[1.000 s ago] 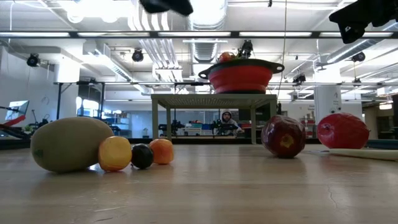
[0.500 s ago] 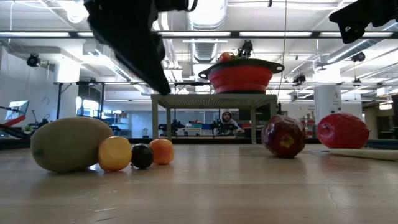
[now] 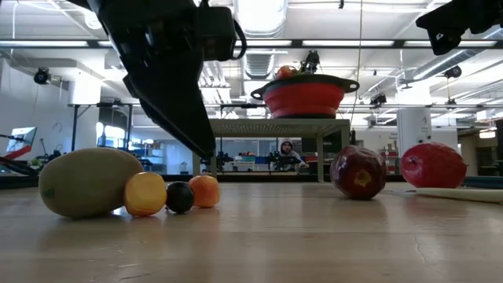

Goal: Pick & Place Fruit
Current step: Put the orange peach into the black strainer bowl on the shelf

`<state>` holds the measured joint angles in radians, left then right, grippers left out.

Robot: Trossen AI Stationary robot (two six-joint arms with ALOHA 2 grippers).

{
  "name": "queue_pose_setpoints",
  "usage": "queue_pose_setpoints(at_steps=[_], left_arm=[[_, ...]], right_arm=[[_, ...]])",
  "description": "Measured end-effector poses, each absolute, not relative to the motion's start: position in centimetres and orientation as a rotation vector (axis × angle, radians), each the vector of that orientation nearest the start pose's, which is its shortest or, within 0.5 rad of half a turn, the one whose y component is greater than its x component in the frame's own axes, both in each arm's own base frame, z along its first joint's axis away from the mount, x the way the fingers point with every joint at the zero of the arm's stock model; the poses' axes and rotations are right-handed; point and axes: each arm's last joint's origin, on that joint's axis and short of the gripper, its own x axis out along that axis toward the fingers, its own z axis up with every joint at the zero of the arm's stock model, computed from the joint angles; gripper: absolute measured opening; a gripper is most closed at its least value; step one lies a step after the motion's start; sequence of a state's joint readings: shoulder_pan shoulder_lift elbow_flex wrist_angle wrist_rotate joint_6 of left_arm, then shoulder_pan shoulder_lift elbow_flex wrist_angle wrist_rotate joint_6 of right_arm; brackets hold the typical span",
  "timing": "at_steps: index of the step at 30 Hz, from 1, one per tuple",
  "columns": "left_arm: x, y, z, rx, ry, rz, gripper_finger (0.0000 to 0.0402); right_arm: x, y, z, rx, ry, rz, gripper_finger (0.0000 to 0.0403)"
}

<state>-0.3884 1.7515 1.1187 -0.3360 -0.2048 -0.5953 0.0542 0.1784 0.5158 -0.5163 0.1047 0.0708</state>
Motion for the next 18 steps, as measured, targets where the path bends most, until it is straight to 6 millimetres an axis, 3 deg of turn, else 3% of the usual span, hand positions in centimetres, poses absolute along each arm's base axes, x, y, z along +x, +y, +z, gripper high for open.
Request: queue_pose_setpoints(at_steps=[18], left_arm=[[32.2,-12.4,16.4,-0.272,0.906,0.114,0.0216]], right_arm=[[6.7,0.1,27.1,0.056,0.177,-0.057,0.0008]])
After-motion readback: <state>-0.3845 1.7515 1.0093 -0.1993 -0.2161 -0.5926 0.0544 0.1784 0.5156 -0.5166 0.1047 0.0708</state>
